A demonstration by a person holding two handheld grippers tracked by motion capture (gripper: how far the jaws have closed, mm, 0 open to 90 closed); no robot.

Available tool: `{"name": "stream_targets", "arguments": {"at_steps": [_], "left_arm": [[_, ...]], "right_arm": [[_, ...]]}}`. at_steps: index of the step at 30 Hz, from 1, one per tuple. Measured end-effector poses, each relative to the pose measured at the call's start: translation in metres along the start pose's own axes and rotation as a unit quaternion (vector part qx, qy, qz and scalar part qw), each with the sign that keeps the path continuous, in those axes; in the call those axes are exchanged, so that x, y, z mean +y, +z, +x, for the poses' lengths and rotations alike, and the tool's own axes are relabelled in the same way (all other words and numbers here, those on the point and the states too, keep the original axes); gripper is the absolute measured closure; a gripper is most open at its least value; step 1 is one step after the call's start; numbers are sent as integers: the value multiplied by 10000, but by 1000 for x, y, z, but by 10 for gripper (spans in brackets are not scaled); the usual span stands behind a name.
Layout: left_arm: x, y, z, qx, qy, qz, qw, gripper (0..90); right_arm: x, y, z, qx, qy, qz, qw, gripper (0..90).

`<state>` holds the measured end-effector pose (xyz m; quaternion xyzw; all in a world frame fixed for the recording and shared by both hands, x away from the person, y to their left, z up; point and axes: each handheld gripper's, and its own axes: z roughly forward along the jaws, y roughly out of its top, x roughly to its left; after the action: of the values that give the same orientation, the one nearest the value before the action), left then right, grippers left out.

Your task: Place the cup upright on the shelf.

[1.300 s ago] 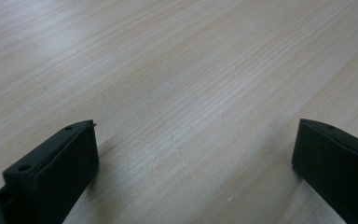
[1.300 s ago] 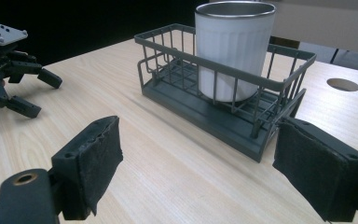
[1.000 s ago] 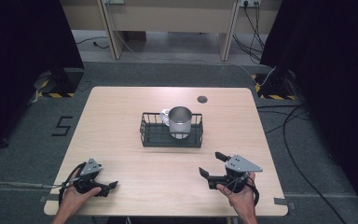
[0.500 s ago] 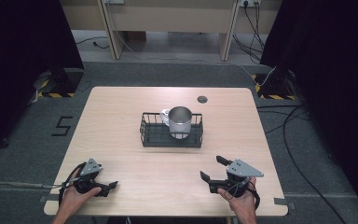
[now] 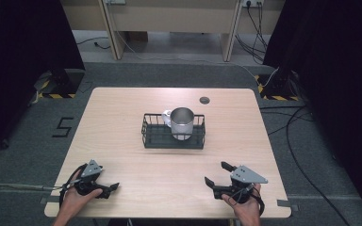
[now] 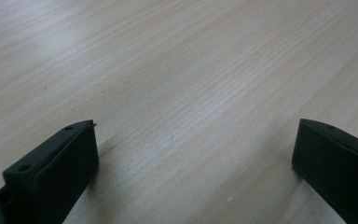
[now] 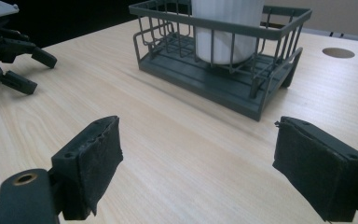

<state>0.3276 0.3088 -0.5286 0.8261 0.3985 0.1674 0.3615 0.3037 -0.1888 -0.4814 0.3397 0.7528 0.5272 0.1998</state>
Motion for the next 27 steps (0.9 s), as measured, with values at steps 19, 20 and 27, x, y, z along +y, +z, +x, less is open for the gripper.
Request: {"name": "stream_targets", "arguments": {"at_steps": [19,20,27], "left_arm": [[0,0,-1,-6,1,3,10000,0],[0,0,-1,-6,1,4,10000,0],[-1,-1,-1,-1,8,-6,10000,0]], "right_arm": [[-25,-8,-1,-136,172,203,9996,151],[-26,-8,-1,-146,185,209,9995,151],[-33,-11,-1,-189,234,276,9992,151]]}}
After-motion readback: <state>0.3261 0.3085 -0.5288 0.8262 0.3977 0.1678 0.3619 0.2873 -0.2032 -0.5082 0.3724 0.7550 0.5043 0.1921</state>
